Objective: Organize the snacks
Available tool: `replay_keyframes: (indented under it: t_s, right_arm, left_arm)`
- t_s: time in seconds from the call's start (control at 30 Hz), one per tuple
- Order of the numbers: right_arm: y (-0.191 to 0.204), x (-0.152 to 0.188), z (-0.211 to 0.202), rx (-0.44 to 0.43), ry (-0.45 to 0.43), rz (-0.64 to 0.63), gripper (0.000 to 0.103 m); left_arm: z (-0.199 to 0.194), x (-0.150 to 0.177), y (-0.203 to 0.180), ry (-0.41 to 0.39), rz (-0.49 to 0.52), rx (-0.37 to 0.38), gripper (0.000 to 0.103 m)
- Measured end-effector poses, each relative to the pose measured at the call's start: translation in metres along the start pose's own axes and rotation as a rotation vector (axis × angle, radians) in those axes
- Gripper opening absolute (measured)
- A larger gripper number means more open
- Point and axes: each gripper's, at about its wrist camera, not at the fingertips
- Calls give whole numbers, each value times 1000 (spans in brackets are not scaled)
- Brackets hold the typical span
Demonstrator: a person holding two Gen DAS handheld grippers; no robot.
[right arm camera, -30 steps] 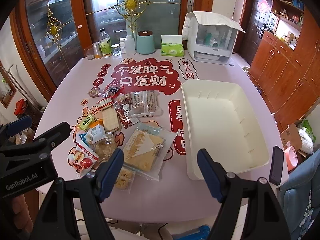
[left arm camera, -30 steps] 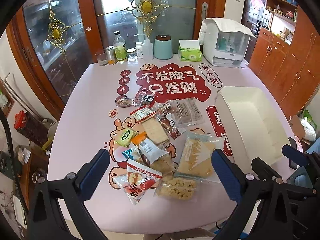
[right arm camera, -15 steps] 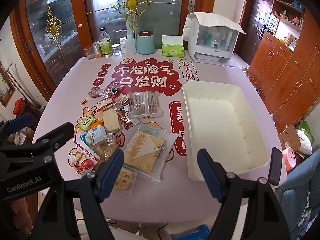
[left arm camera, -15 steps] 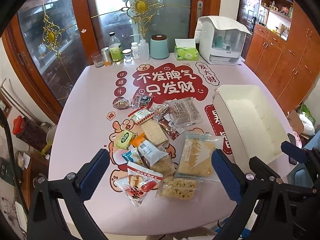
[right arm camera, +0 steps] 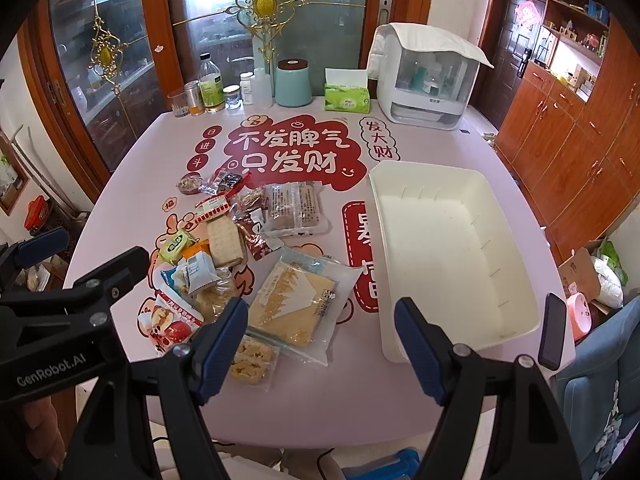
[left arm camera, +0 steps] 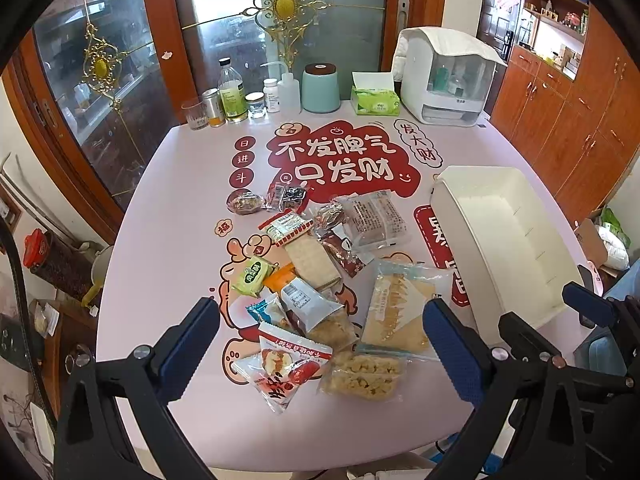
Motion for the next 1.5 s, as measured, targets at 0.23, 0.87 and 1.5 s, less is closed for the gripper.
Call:
replay_keyframes:
  t_s: [0.23, 0.87, 1.5]
  right_arm:
    - [3, 0, 5, 3, 11, 13, 76]
    - [21, -7, 15, 9, 29, 7, 76]
    - [29, 6, 109, -28, 157, 51, 76]
  left_arm:
    - [6, -3, 3, 3, 12, 9, 101]
    - [12, -10, 14, -1, 16, 27, 101]
    - [105, -3, 119, 82, 75, 131, 101]
Point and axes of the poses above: each gripper's, at about its wrist camera, not at the fingertips, and z roughly the way its jaws point, y to its left, x to its underside, and after that the axes turned 1 degree about -x, right-handed
